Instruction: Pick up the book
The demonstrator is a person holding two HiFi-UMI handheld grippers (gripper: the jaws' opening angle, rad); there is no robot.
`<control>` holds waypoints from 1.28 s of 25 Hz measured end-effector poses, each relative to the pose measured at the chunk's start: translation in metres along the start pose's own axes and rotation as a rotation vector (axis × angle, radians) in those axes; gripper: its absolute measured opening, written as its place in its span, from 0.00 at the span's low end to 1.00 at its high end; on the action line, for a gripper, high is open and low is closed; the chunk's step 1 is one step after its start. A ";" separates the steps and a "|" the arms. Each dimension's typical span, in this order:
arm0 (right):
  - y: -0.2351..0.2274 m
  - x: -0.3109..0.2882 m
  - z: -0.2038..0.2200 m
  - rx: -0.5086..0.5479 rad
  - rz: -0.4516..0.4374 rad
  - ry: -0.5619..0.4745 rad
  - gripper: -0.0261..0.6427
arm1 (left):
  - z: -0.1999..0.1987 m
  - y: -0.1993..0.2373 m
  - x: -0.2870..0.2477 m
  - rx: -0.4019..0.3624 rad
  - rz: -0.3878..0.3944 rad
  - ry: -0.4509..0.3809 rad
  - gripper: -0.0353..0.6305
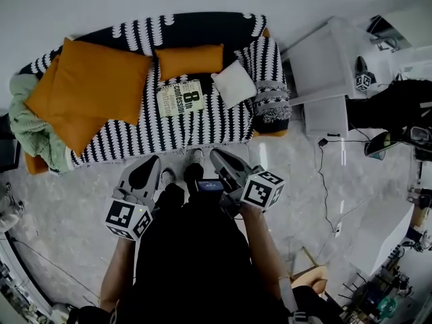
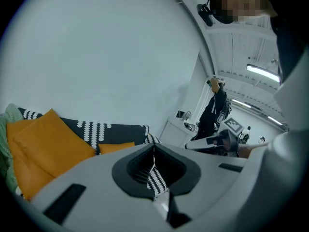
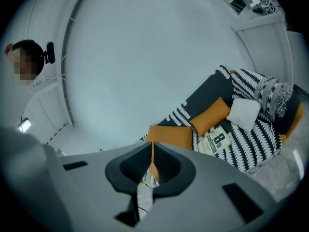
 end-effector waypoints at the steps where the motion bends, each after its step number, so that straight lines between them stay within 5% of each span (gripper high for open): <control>1: -0.005 -0.001 -0.003 -0.004 0.000 0.008 0.07 | -0.001 -0.003 -0.004 0.006 -0.004 0.002 0.07; 9: -0.058 -0.008 -0.027 -0.027 0.005 0.066 0.08 | -0.003 -0.024 -0.034 0.015 -0.060 0.031 0.07; 17: -0.101 -0.021 -0.036 -0.156 -0.046 0.046 0.24 | -0.002 -0.031 -0.053 0.040 -0.084 0.069 0.07; 23: -0.117 -0.055 -0.024 -0.257 -0.085 0.019 0.37 | -0.004 -0.008 -0.065 0.069 -0.082 0.084 0.07; 32: -0.147 -0.107 0.006 -0.374 -0.055 0.005 0.40 | 0.008 0.051 -0.090 0.085 -0.058 0.159 0.07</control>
Point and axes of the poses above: the fingertips, and each gripper's own axes: x backward along the fingers, y to its left, z out of its underside, the point moved 9 cm from there along x, backward along the fingers, and after that the axes turned 1 degree about y, right-handed, at the moved point
